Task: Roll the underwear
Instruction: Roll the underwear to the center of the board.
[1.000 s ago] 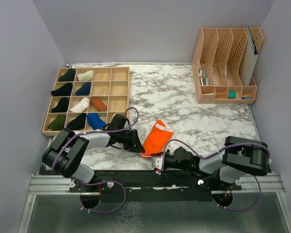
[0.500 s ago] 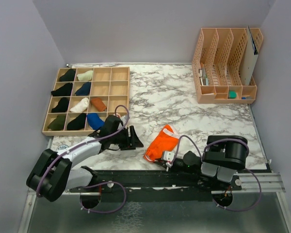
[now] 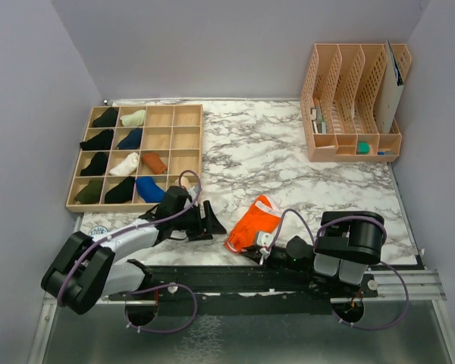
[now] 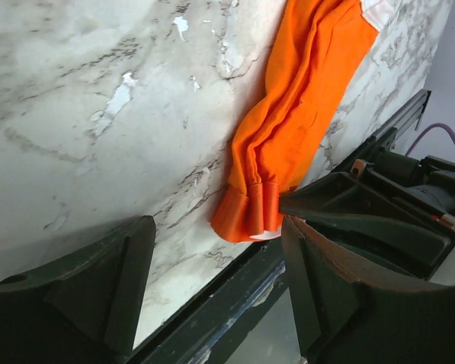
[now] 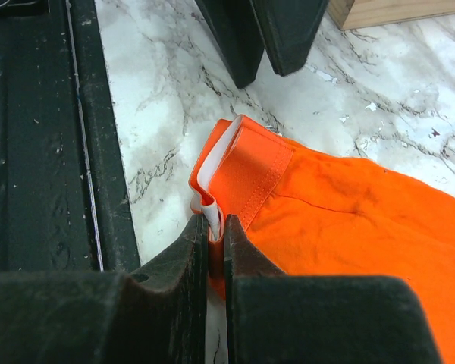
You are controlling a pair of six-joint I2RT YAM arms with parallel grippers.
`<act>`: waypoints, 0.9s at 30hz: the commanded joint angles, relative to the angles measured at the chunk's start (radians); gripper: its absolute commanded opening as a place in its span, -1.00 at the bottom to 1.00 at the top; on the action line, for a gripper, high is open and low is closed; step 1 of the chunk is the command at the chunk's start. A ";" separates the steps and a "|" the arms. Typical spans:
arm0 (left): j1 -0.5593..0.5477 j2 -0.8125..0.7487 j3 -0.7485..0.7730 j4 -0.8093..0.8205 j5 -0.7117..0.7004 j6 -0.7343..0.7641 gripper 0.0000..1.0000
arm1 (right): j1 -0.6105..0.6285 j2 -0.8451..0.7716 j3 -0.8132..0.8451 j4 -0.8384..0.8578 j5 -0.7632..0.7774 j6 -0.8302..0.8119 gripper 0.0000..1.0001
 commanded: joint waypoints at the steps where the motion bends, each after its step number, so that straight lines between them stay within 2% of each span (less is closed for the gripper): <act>1: -0.049 0.115 0.040 0.041 0.005 -0.028 0.47 | -0.003 0.033 -0.064 0.182 0.024 -0.028 -0.99; 7: -0.117 0.235 0.111 0.033 0.041 0.014 0.48 | -0.003 0.019 -0.062 0.141 0.023 -0.048 -0.99; 11: -0.121 0.300 0.145 -0.049 0.075 0.095 0.46 | -0.003 -0.011 -0.053 0.075 0.024 -0.063 -0.99; 18: -0.127 0.353 0.168 -0.136 0.046 0.149 0.35 | -0.003 -0.073 -0.046 -0.005 0.033 -0.093 -0.99; 27: -0.154 0.403 0.182 -0.131 0.053 0.153 0.19 | -0.003 -0.098 -0.024 -0.117 -0.013 -0.134 -0.99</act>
